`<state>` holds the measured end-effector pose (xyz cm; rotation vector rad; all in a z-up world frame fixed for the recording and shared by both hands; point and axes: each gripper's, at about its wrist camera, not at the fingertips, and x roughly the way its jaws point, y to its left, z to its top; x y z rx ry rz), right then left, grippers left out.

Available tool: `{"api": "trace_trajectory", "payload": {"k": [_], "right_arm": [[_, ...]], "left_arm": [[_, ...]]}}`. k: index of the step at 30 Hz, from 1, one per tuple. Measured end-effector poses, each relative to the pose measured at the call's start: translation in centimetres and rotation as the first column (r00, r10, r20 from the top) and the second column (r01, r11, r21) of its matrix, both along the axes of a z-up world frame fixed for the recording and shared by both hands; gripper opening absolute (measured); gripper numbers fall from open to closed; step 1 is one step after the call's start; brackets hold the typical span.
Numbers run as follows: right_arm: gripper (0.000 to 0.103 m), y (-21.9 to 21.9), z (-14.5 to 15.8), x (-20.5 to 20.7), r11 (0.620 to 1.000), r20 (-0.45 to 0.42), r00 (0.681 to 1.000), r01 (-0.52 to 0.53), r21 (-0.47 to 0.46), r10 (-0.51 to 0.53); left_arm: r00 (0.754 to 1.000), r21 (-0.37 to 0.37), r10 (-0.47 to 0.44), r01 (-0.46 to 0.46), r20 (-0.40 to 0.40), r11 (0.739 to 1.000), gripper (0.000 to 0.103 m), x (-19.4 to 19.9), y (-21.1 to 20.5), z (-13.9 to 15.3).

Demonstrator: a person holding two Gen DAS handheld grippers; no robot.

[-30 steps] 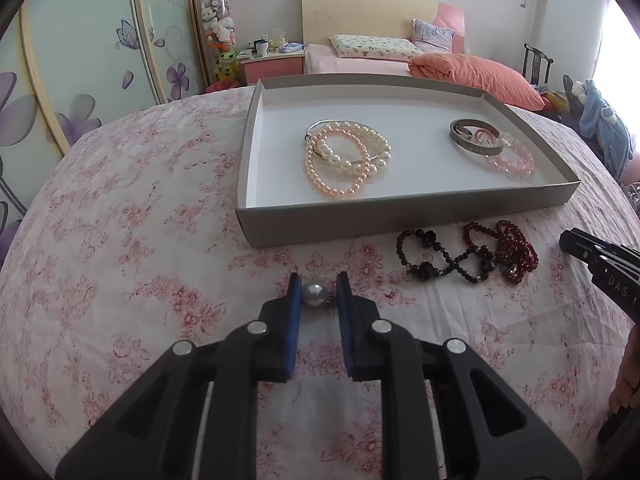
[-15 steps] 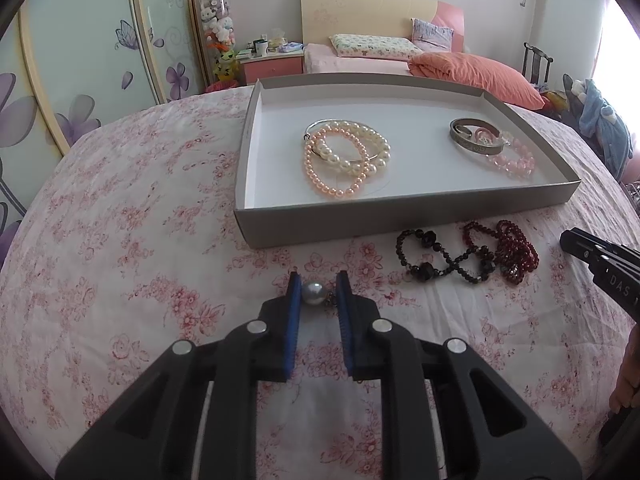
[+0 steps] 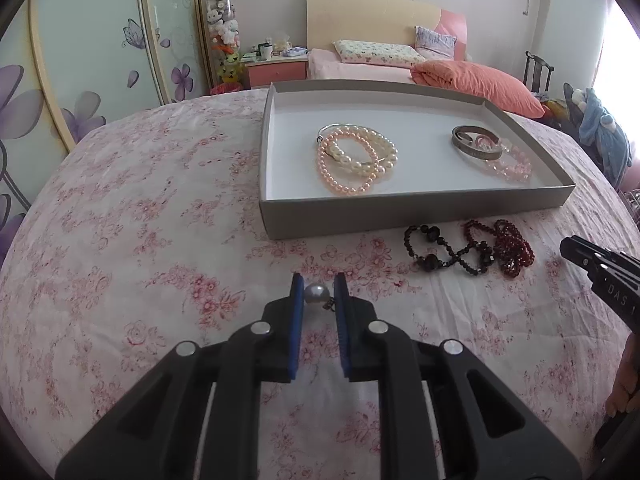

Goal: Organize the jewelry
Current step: 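Carry both pearl earrings into the tray and open both grippers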

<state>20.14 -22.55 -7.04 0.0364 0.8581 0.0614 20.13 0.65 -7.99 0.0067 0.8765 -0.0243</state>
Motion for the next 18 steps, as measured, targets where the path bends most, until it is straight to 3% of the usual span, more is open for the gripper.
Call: {"api": "trace_trajectory", "payload": {"k": [10,18], "right_arm": [[0.014,0.3,0.0,-0.3,1.000,0.007,1.000,-0.010,0.004,0.010],[0.014,0.4,0.2,-0.3,1.000,0.016,1.000,-0.014,0.008,0.014]], "left_arm": [[0.992,-0.057,-0.044,0.051,0.116,0.997,0.016,-2.2,0.6,1.9],[0.992,-0.052,-0.048,0.054,0.114,0.997,0.016,-2.3,0.1,2.0]]}}
